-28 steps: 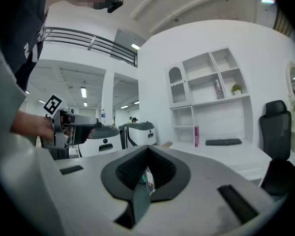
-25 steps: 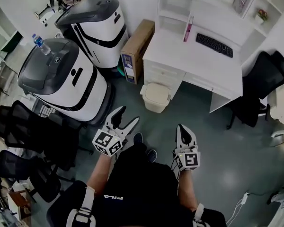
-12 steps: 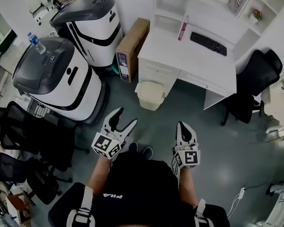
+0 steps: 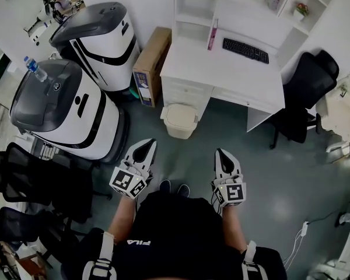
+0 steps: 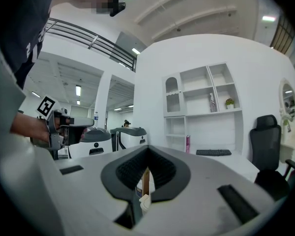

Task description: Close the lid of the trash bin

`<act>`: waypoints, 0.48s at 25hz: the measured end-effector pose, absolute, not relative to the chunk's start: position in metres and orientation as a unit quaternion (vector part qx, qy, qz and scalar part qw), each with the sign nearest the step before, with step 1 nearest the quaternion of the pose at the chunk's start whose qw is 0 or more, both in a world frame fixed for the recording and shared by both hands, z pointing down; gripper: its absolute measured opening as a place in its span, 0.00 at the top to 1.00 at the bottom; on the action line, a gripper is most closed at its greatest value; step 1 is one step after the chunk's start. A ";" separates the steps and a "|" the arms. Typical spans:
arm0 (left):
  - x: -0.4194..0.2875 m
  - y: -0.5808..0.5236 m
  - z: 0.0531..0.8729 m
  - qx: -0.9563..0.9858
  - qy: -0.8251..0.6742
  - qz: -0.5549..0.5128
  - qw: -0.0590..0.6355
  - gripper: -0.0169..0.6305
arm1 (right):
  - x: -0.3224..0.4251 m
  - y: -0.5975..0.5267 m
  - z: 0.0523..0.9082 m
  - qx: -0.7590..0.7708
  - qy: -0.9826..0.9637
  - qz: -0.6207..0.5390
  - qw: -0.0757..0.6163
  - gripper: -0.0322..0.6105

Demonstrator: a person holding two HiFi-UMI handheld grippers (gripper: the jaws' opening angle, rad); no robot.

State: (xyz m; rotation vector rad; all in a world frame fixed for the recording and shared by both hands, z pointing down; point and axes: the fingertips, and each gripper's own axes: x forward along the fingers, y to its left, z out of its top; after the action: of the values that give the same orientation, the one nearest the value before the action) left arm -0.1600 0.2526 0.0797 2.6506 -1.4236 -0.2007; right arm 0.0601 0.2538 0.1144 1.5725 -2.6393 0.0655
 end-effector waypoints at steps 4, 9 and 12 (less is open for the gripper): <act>-0.155 0.250 0.086 0.886 -0.454 -0.070 0.068 0.97 | 0.059 0.250 0.118 0.510 -0.859 0.040 0.032 0.94; -0.152 0.245 0.077 0.897 -0.433 -0.068 0.064 0.97 | 0.053 0.246 0.114 0.507 -0.860 0.047 0.031 0.95; -0.151 0.244 0.081 0.904 -0.423 -0.043 0.046 0.97 | 0.055 0.242 0.117 0.519 -0.852 0.057 0.031 0.95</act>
State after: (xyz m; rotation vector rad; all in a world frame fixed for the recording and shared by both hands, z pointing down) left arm -0.1508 0.2436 0.0814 2.7589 -1.2913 -0.1327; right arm 0.0553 0.2415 0.1168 1.5993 -2.6256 0.1772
